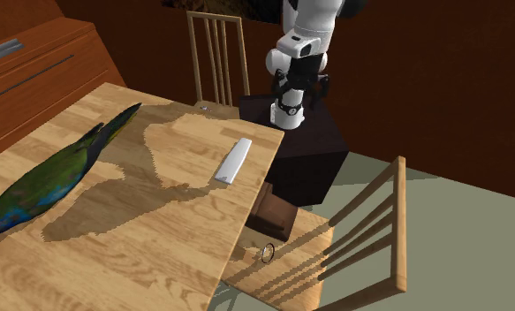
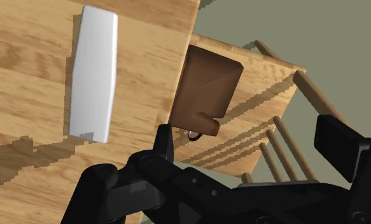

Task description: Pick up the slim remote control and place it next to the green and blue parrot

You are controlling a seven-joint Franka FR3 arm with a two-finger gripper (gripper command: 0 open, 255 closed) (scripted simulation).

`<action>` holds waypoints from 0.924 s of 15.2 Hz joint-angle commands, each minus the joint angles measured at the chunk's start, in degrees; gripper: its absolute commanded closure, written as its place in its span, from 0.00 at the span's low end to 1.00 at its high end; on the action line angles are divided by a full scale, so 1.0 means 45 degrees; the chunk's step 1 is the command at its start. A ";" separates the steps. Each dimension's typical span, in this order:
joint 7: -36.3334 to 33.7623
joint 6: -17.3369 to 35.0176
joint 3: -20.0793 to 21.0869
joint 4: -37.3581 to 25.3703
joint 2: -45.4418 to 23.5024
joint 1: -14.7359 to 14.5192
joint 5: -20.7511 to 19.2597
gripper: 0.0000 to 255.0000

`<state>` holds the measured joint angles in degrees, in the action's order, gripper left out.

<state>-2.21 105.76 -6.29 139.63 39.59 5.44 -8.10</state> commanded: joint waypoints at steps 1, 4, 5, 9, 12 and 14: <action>0.0094 0.0579 -0.0426 0.0269 -0.0370 0.0266 -0.0127 0.00; 0.0262 0.1421 -0.1072 0.0493 -0.1103 0.0638 -0.0276 0.00; 0.0323 0.1702 -0.1288 0.0546 -0.1371 0.0756 -0.0313 0.00; 0.0604 0.2826 -0.2165 0.0655 -0.2556 0.1182 -0.0378 0.00; 0.0871 0.3656 -0.2832 0.0625 -0.3559 0.1446 -0.0308 0.00; 0.1090 0.4198 -0.3276 0.0553 -0.4279 0.1597 -0.0183 0.00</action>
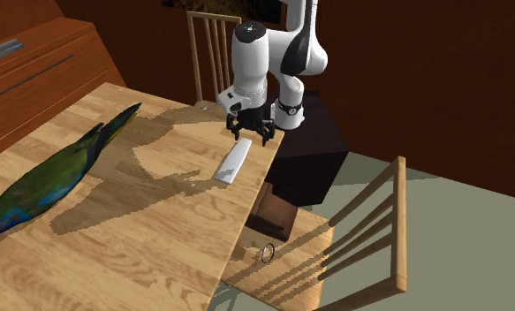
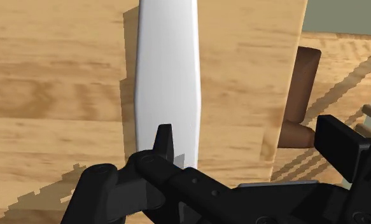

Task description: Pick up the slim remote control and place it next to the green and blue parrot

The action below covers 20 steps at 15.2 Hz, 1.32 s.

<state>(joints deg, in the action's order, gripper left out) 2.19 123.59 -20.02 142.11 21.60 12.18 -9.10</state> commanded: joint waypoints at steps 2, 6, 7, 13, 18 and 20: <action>0.0376 0.0764 -0.0667 -0.0111 -0.1043 0.0231 0.0243 0.00; 0.0893 0.1688 -0.1321 -0.0270 -0.2350 0.0379 0.0758 0.00; 0.0933 0.1879 -0.1345 -0.0194 -0.2472 0.0367 0.0808 0.00; 0.1209 0.2950 -0.1472 0.0179 -0.3224 0.0287 0.1162 0.00; 0.1209 0.2950 -0.1471 0.0179 -0.3224 0.0288 0.1162 0.00; 0.1208 0.2947 -0.1470 0.0178 -0.3222 0.0288 0.1161 0.00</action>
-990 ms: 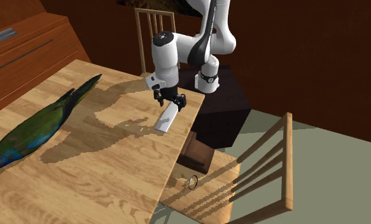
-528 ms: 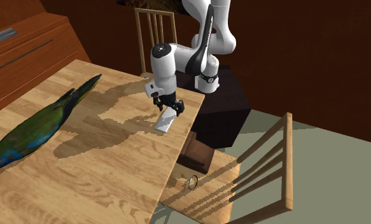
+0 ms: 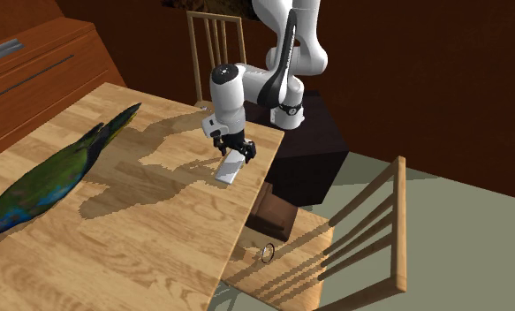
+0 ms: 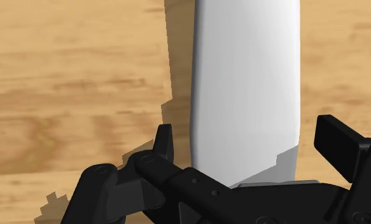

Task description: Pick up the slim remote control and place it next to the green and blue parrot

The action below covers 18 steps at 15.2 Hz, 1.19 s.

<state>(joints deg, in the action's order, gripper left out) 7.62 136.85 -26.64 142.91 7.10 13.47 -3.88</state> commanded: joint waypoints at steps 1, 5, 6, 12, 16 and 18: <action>0.0000 0.0000 0.0000 0.0000 0.0000 0.0000 0.0000 0.00; -0.0002 0.0000 0.0001 0.0001 0.0000 -0.0001 0.0000 1.00; -0.0002 0.0001 0.0001 0.0001 0.0000 -0.0001 0.0000 1.00; -0.0057 -0.0190 0.0020 -0.0061 0.0140 0.0014 -0.0073 1.00; -0.0255 -0.0958 0.0110 -0.0336 0.0671 0.0064 -0.0320 1.00; -0.0337 -0.1340 0.0160 -0.0490 0.0913 0.0086 -0.0417 1.00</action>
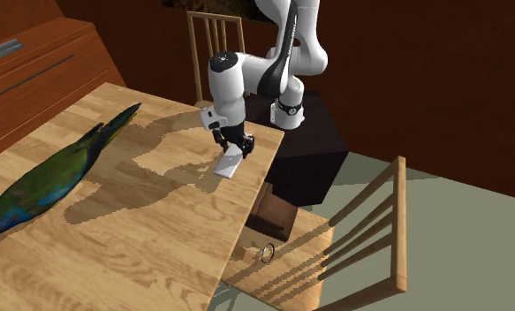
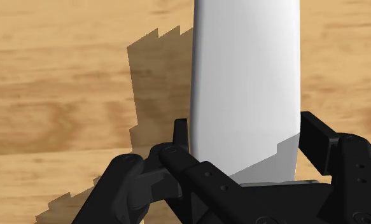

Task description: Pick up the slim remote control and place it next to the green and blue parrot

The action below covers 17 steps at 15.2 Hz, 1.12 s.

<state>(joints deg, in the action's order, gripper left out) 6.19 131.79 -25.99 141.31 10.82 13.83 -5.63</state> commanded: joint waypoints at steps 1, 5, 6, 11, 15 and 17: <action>-0.0056 -0.0407 0.0042 -0.0215 0.0202 0.0017 -0.0071 1.00; -0.0183 -0.1163 0.0145 -0.0568 0.0629 0.0050 -0.0211 1.00; -0.0210 -0.1351 0.0171 -0.0663 0.0727 0.0056 -0.0238 1.00; -0.0320 -0.2279 0.0300 -0.1177 0.1161 0.0079 -0.0342 1.00; -0.0384 -0.3010 0.0399 -0.1635 0.1445 0.0085 -0.0390 1.00; -0.0409 -0.3371 0.0446 -0.1879 0.1567 0.0085 -0.0405 1.00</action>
<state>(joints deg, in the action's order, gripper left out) 4.57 117.58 -24.20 133.25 17.30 14.20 -7.33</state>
